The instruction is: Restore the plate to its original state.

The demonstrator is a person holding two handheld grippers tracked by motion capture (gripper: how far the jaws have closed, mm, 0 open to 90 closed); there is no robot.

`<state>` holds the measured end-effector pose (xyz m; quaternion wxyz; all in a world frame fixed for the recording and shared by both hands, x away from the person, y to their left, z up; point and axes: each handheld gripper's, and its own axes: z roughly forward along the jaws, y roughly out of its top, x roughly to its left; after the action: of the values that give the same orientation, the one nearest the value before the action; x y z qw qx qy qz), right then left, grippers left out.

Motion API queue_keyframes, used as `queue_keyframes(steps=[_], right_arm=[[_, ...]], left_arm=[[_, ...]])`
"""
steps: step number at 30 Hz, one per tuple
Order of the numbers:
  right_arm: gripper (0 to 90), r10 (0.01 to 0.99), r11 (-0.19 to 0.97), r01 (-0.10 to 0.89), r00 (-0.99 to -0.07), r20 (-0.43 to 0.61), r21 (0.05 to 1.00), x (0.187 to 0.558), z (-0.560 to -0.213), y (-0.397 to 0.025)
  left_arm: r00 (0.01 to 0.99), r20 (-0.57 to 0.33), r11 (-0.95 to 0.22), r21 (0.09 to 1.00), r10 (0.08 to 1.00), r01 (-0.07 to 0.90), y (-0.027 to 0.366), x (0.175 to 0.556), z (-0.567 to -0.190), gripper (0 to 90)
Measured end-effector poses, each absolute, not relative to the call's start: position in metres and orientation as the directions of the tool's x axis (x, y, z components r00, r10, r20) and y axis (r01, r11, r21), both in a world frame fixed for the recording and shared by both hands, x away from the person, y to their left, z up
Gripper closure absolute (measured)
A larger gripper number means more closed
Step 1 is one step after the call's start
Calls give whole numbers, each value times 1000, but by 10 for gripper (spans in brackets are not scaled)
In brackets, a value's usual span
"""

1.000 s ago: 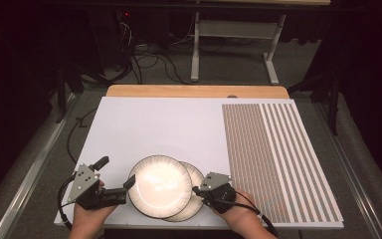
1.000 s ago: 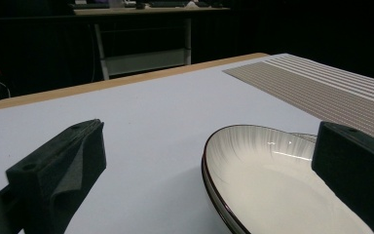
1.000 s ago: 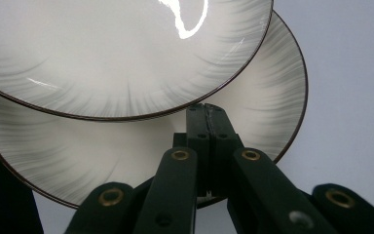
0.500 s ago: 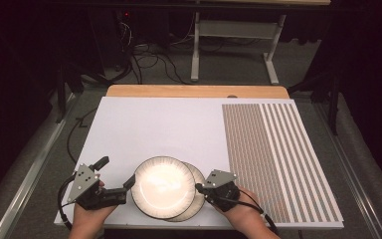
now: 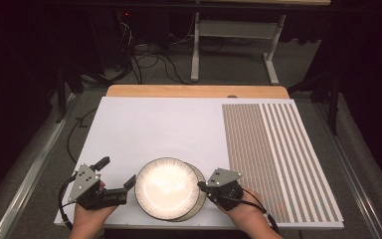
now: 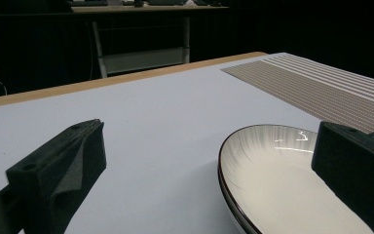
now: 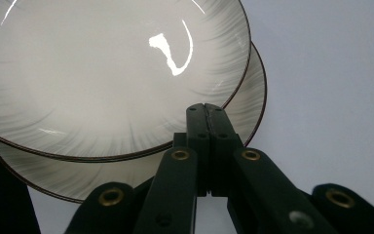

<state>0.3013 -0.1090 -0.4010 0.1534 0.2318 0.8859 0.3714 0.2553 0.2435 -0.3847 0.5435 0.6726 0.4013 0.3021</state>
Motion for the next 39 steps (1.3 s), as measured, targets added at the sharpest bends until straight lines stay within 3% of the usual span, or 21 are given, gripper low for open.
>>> queue_keyframes(steps=[39], right_arm=[[900,558,595,308,-823,-105,742,300,-394,-126]], left_arm=[[509,-32,-91,972,860,215,237,256,-386,0]])
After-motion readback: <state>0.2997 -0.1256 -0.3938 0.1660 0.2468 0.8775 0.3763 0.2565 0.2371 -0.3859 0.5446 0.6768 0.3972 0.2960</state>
